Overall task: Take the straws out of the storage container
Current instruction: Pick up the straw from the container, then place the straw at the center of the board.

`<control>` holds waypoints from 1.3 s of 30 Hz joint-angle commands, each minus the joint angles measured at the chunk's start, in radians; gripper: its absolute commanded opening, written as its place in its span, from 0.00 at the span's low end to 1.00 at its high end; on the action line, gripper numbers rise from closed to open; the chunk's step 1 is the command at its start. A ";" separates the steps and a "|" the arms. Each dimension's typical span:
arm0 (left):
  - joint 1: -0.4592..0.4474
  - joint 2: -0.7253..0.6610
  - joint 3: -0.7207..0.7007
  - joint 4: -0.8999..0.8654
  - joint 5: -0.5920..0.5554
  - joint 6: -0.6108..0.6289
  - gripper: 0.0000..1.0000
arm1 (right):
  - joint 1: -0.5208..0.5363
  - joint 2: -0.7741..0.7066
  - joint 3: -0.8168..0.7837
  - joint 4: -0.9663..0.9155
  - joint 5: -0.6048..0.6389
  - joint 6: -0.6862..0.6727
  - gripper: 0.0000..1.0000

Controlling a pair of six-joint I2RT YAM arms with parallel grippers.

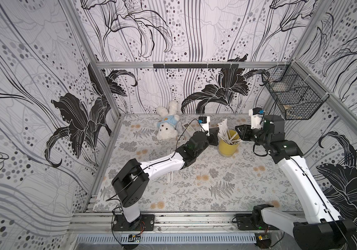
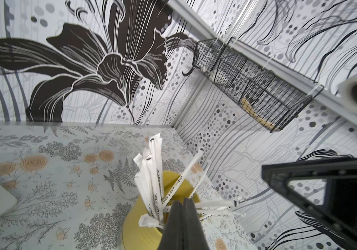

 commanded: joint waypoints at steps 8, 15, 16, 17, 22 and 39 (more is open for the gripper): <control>-0.004 -0.148 0.051 -0.039 -0.053 0.136 0.00 | 0.013 -0.040 0.059 -0.025 -0.027 0.010 0.30; -0.053 -0.360 -0.032 -0.096 -0.233 0.234 0.00 | 0.096 -0.020 0.123 -0.020 -0.003 0.018 0.29; -0.061 -0.407 -0.071 -0.096 -0.280 0.243 0.00 | 0.125 -0.011 0.138 -0.017 0.012 0.016 0.29; -0.073 -0.453 -0.106 -0.099 -0.327 0.251 0.00 | 0.156 -0.002 0.151 -0.015 0.027 0.015 0.29; -0.126 -0.681 -0.356 -0.113 -0.582 0.214 0.00 | 0.327 0.068 0.185 0.039 0.069 0.025 0.29; -0.236 -0.854 -0.869 -0.063 -0.991 -0.079 0.00 | 0.679 0.227 0.144 0.090 0.174 0.079 0.28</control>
